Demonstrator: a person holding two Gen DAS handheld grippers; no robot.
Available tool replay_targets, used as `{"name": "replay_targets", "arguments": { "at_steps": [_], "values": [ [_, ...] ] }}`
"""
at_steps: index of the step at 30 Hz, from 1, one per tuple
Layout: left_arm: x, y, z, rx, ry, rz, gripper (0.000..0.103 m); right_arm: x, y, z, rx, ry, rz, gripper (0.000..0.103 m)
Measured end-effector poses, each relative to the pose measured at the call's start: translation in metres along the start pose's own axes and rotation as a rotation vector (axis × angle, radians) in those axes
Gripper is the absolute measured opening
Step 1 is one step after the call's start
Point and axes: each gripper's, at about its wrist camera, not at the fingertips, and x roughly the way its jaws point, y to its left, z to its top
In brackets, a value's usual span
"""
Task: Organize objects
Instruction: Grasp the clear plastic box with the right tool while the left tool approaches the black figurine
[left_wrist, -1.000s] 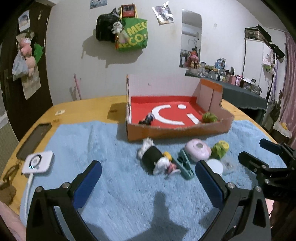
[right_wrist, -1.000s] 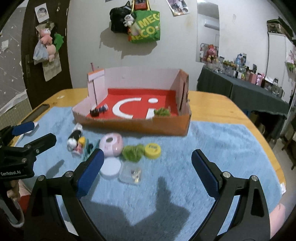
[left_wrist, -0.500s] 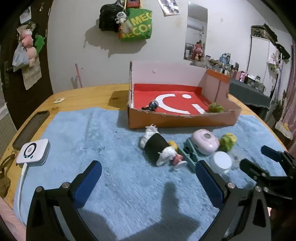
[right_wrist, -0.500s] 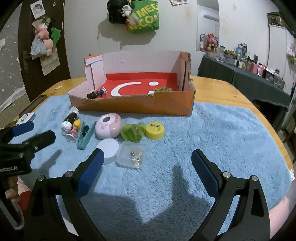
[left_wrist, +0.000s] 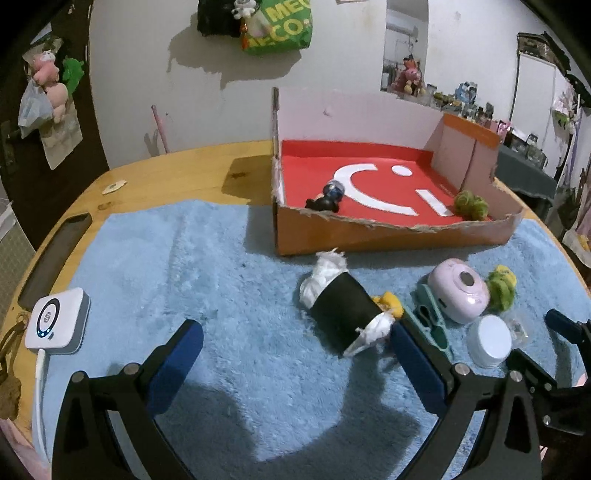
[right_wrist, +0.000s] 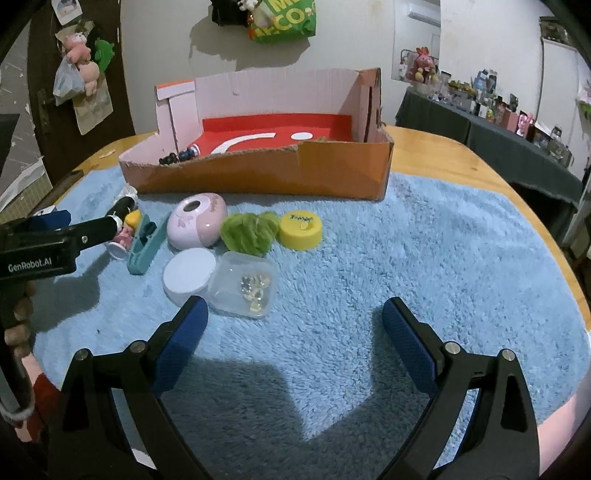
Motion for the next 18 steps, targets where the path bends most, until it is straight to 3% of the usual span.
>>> {"name": "replay_targets", "arguments": {
  "at_steps": [10,18],
  "values": [
    [0.001,0.017,-0.007,0.021,0.030,0.036,0.103,0.002,-0.006,0.003,-0.002,-0.003,-0.024,0.097],
    [0.001,0.003,0.005,0.093,0.015,0.006,0.103,0.008,-0.010,0.010,-0.014,0.006,-0.021,0.097]
  ]
}}
